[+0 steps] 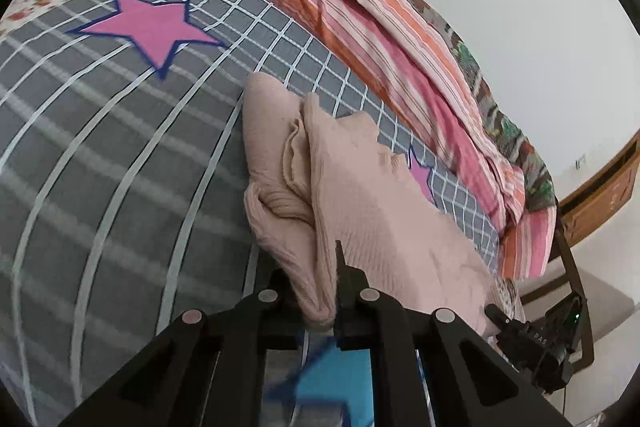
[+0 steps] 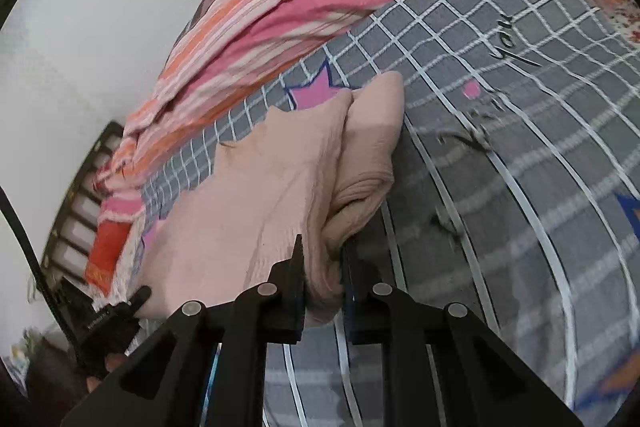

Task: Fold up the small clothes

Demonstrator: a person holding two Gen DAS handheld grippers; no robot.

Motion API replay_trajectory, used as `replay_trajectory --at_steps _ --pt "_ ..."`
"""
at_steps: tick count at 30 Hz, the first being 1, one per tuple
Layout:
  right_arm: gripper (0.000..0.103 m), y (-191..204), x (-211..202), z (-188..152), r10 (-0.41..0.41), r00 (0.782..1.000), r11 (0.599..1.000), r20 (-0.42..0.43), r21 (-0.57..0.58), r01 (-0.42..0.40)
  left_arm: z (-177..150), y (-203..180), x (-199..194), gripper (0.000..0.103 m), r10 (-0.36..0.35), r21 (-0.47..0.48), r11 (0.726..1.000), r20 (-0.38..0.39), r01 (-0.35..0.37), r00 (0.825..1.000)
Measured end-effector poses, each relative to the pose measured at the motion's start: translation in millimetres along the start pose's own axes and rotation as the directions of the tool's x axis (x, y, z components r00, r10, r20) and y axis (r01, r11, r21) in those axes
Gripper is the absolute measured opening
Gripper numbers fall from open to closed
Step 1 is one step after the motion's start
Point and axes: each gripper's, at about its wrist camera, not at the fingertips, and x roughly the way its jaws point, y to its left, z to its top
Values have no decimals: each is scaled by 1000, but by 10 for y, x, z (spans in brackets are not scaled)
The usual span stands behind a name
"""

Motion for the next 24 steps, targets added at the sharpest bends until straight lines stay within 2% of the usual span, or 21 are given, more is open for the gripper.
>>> replay_trajectory --at_steps 3,6,8,10,12,13,14,18,24 --pt "14 -31 -187 -231 -21 1000 999 -5 -37 21 -194 27 -166 10 -1 12 1000 -1 1 1000" --pt "14 -38 -291 -402 -81 997 993 3 -88 81 -249 -3 -237 13 -1 42 999 -1 1 1000" --pt "22 -37 -317 -438 -118 993 985 14 -122 119 -209 -49 -292 21 60 83 995 18 -61 998" --pt "23 -40 -412 -415 -153 987 977 55 -144 159 -125 -83 -367 28 73 115 990 41 -77 997" --pt "31 -38 -519 -339 -140 985 976 104 -153 155 1 -126 -437 41 73 150 985 86 -85 994" --pt "40 -31 -537 -292 -133 984 976 119 -155 151 90 -179 -436 42 69 181 980 100 -87 993" --pt "44 -12 -546 -230 -128 983 976 133 -159 149 164 -221 -403 43 67 205 975 99 -87 993" --pt "44 121 -347 74 -129 984 966 125 -207 153 452 -375 -136 43 79 261 961 65 -93 995" --pt "44 114 192 428 -175 982 956 72 -224 187 735 -473 448 41 158 297 942 19 -157 987"
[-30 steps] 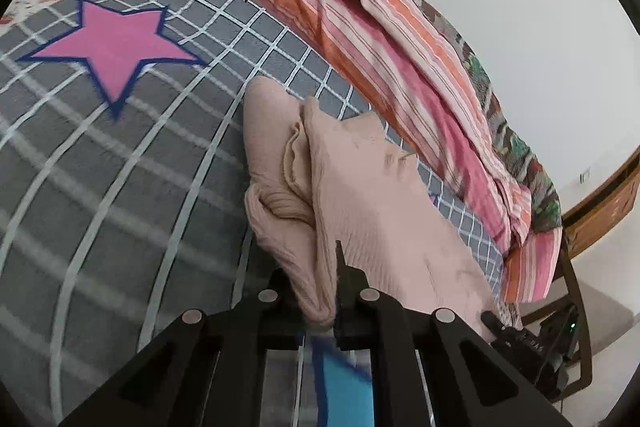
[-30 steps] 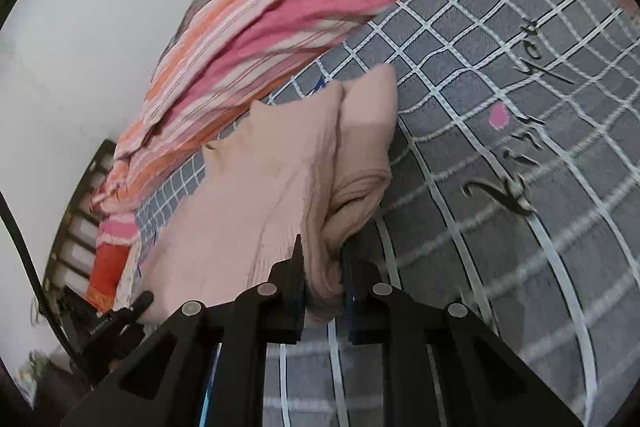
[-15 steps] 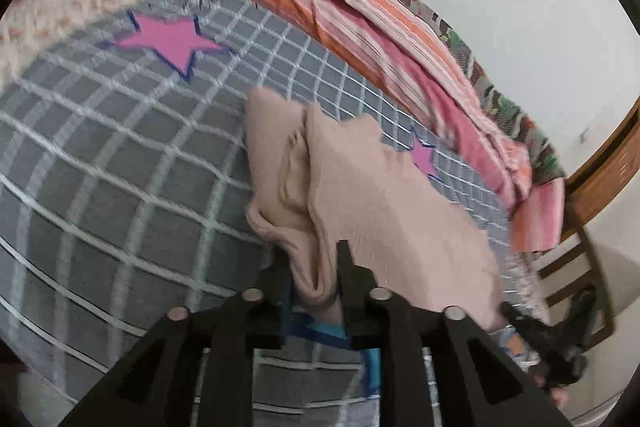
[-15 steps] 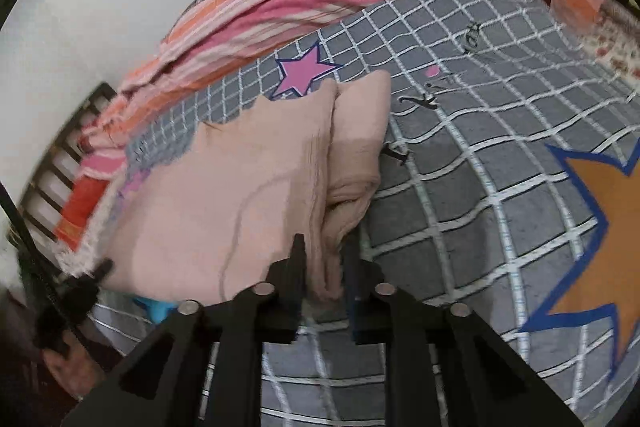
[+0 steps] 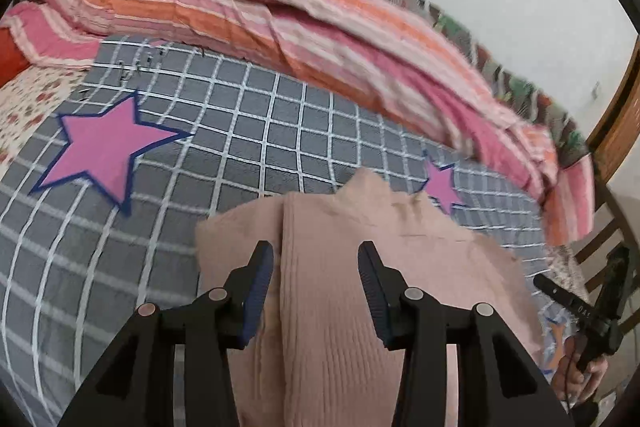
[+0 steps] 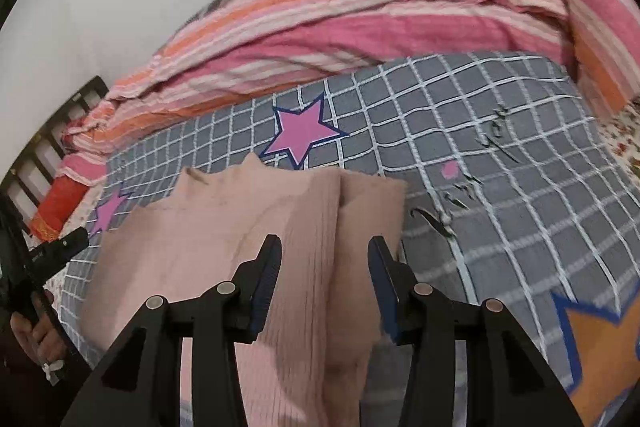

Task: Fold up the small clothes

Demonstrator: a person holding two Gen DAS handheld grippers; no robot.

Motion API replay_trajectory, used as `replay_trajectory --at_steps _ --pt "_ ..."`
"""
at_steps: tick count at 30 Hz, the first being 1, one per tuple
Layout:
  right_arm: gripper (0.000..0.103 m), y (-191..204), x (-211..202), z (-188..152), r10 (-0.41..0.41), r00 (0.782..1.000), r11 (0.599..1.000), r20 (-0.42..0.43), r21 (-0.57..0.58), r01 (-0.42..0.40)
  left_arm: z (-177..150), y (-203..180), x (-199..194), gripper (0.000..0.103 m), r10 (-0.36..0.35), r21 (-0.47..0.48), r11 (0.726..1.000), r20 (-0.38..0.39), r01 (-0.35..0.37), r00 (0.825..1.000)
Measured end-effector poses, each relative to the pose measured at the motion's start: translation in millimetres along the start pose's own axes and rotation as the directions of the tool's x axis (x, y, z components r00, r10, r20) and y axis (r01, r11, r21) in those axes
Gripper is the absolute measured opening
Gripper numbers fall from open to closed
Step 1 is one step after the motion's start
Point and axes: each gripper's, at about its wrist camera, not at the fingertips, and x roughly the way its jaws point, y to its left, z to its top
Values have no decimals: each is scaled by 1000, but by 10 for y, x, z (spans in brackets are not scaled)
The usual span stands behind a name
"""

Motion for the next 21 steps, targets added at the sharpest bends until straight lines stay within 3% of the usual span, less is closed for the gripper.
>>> replay_trajectory --at_steps 6,8,9,10,11,13,15,17,19,21 --pt "44 -58 535 199 -26 995 1000 -97 11 27 155 28 549 40 79 55 996 -104 -74 991" --pt "44 -21 648 263 -19 991 1000 -129 -5 18 181 44 655 32 85 56 995 -129 -78 988" --pt "41 17 719 303 -33 988 999 -148 -28 30 182 46 676 21 87 57 995 -130 -80 988" --pt "30 51 758 321 -39 987 999 -156 -42 33 186 49 685 11 84 55 995 -125 -78 989" --pt "8 98 821 346 -34 985 997 -169 -68 23 192 64 673 7 71 45 997 -112 -66 991" --pt "5 155 824 369 -7 989 996 -146 -88 -6 220 108 588 7 45 22 999 -59 -44 997" --pt "5 134 723 399 55 996 995 -68 -80 -60 249 164 474 6 36 -6 999 9 -36 999" --pt "5 55 762 408 59 996 997 -65 -38 -62 249 168 518 7 62 -1 998 -11 -62 998" --pt "5 -18 963 360 20 989 1000 -146 -12 -22 208 166 610 7 92 15 996 -51 -92 994" --pt "5 -4 988 332 10 989 1000 -149 -27 -14 173 172 630 10 101 22 995 -66 -99 993"
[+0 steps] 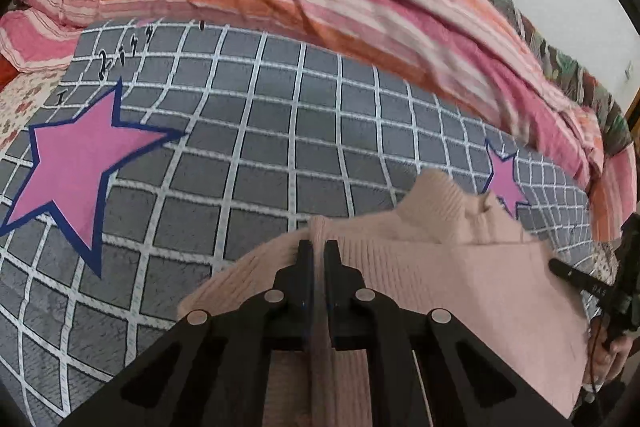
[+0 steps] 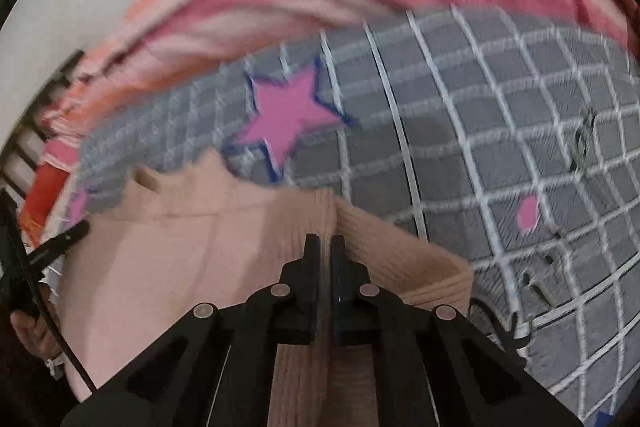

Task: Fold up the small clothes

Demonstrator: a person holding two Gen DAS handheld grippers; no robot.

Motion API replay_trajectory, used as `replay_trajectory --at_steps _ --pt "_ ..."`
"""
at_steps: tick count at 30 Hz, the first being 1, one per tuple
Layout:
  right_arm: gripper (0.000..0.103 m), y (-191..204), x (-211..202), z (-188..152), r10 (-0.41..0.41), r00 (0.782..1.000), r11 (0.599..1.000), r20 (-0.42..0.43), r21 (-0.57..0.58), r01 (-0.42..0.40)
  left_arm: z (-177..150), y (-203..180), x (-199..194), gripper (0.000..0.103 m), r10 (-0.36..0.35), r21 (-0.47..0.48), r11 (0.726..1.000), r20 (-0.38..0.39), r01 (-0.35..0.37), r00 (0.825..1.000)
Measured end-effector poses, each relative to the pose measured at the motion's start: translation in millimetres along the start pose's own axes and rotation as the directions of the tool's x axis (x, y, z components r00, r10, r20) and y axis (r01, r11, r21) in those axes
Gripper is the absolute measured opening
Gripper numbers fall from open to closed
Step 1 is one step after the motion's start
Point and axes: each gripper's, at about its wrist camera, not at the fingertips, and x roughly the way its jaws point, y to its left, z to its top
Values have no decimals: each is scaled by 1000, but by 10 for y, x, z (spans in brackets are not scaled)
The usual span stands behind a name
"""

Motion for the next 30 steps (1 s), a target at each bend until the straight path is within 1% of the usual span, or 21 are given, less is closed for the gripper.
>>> replay_trajectory --at_steps 1,2,3,5,6,7,8,9,11,12,14,15,16,18,19,20,22,23,26,28,30 --pt "7 18 -26 18 -7 1000 1000 4 -9 7 0 -3 -16 10 -4 -1 1000 -1 4 1000" --pt "15 32 -70 28 -10 1000 1000 8 -16 10 -2 -2 -55 12 -11 -7 1000 -6 11 1000" --pt "19 50 -117 36 -20 1000 1000 21 -18 20 -2 8 -91 14 -13 -16 1000 -13 13 1000" --pt "20 113 -215 50 -53 997 998 53 -23 54 14 30 -166 18 -24 -40 999 -20 24 1000" --pt "20 217 -314 56 -60 995 997 74 -39 63 20 43 -220 22 -27 -54 998 -11 26 1000" --pt "21 315 -392 58 -52 995 997 89 -54 57 35 47 -258 26 -27 -64 998 5 27 1000" --pt "25 417 -453 62 -48 994 996 99 -70 55 64 55 -327 35 -22 -77 997 28 24 999" --pt "29 601 -516 55 -53 993 993 109 -97 63 96 57 -366 41 -12 -84 996 46 16 999" --pt "42 822 -563 22 -33 992 991 120 -125 48 164 30 -458 41 25 -89 996 94 -16 995" --pt "44 955 -547 -24 -8 994 991 111 -131 22 187 19 -480 42 38 -91 995 110 -28 993" --pt "45 1169 -440 -130 26 997 991 66 -134 -16 248 0 -481 42 63 -107 993 126 -50 990" --pt "45 1281 -333 -215 45 998 990 45 -135 -39 264 0 -474 42 56 -119 992 130 -40 990" --pt "45 1341 -244 -274 40 999 989 24 -141 -36 259 11 -460 42 35 -122 992 131 -19 991" --pt "45 1453 -29 -346 -1 1000 987 -31 -161 -4 228 12 -426 42 15 -80 997 129 -5 992" --pt "45 1489 47 -347 -32 999 985 -28 -172 27 206 14 -420 42 26 -58 998 132 -18 991" --pt "45 1526 98 -341 -55 998 983 -21 -179 50 164 36 -432 42 52 -36 998 142 -48 988" --pt "45 1561 180 -263 -87 996 979 -37 -190 78 133 92 -431 42 74 -32 997 150 -70 986" --pt "45 1569 215 -219 -100 994 978 -46 -189 90 135 148 -420 42 60 -55 997 147 -52 987" --pt "46 1560 338 -77 -125 990 978 -64 -175 113 116 326 -453 42 -26 -133 990 145 45 989" --pt "46 1559 386 -8 -136 989 978 -65 -165 124 118 396 -499 42 -50 -151 986 155 74 987" --pt "46 1558 424 38 -147 987 978 -66 -156 136 95 428 -542 42 -44 -162 984 179 73 983"
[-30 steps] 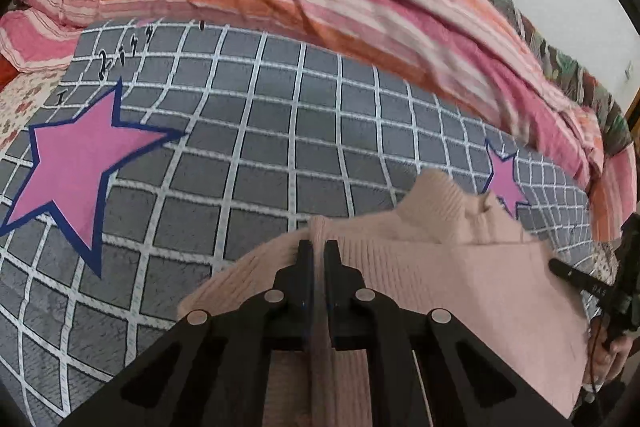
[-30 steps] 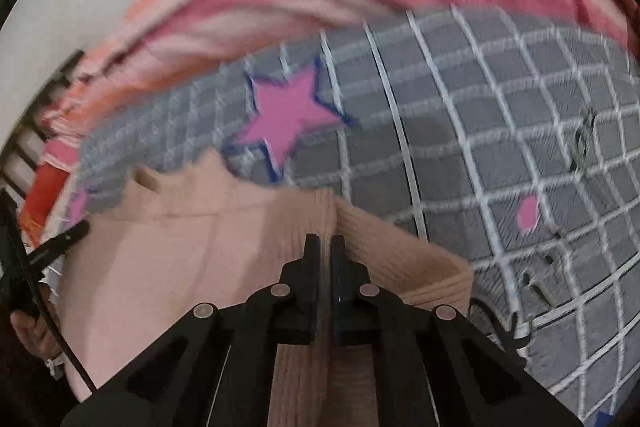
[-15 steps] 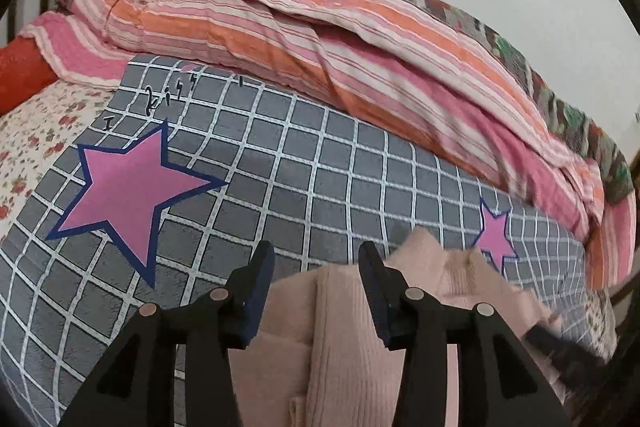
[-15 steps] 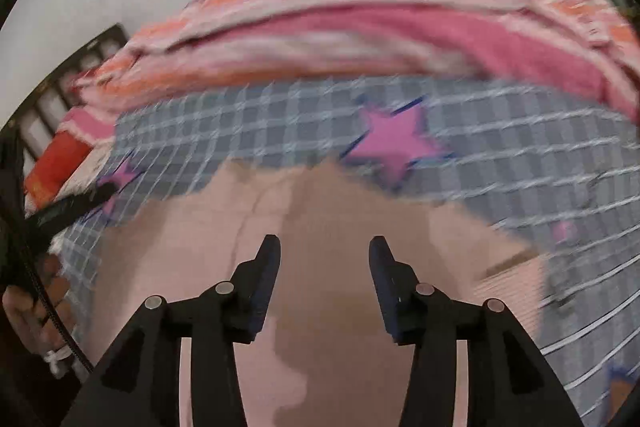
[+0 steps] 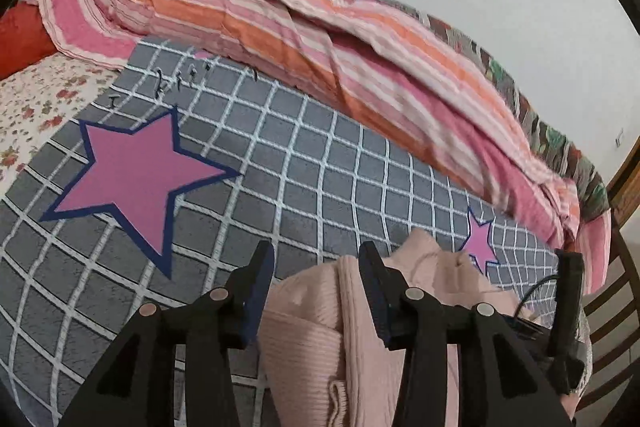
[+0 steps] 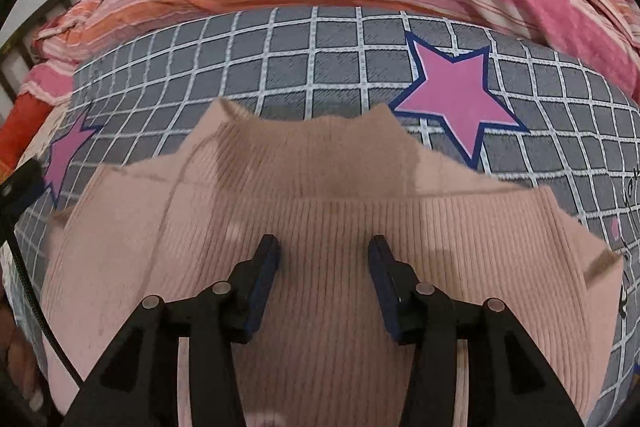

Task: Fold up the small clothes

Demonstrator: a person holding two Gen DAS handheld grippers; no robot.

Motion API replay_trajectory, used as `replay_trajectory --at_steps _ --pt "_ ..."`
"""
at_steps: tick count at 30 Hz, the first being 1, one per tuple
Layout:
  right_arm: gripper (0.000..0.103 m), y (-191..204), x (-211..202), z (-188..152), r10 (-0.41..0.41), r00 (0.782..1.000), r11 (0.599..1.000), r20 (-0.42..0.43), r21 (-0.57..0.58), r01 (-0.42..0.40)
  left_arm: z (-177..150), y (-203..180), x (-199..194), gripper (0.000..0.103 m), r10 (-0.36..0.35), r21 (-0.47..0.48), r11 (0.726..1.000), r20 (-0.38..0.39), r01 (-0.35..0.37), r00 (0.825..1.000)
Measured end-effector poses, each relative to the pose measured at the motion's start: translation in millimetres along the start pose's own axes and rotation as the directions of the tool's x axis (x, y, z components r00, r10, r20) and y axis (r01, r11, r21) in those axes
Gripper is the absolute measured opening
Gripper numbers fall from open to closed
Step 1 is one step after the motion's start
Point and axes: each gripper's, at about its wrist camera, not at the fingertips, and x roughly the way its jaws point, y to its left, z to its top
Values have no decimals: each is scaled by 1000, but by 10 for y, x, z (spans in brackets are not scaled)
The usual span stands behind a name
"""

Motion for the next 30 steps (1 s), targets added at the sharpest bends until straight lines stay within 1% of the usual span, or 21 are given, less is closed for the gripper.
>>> replay_trajectory --at_steps 2,3,5,9,13,17,20,22,25,26,28,30 --pt "46 43 39 32 -12 1000 1000 4 2 12 -10 50 -23 42 6 -45 999 17 -5 1000" --pt "46 49 44 34 -16 1000 1000 6 0 16 -12 57 -27 42 -1 -51 999 16 2 1000" --pt "46 73 42 22 -16 1000 1000 17 -12 16 -31 35 -44 42 -10 -40 999 22 11 1000" --pt "46 83 -64 -64 -10 1000 1000 7 -25 10 -92 -24 -66 42 24 -4 1000 39 -24 999" --pt "46 108 -223 -245 -17 1000 999 -4 -31 17 -116 -32 -84 42 69 18 997 48 -70 996" --pt "46 111 -479 -470 -23 999 999 38 -41 24 -144 -11 -142 42 41 15 999 53 -42 998" --pt "46 132 -667 -649 -8 999 999 46 -42 10 -192 -30 -212 42 35 26 999 70 -37 997" --pt "46 163 -754 -761 -11 998 998 54 -56 14 -230 -47 -255 42 18 33 999 75 -20 997" --pt "46 166 -866 -960 -1 998 999 68 -50 5 -298 -86 -311 42 -34 47 998 61 31 998" --pt "46 169 -894 -1011 2 997 999 73 -50 2 -332 -110 -332 42 -36 54 998 43 34 998" --pt "46 187 -949 -1124 -6 996 998 94 -66 13 -420 -115 -388 42 -52 54 997 15 51 999" --pt "46 217 -990 -1225 -16 993 996 118 -90 27 -568 -76 -488 42 -94 40 995 -7 95 996"
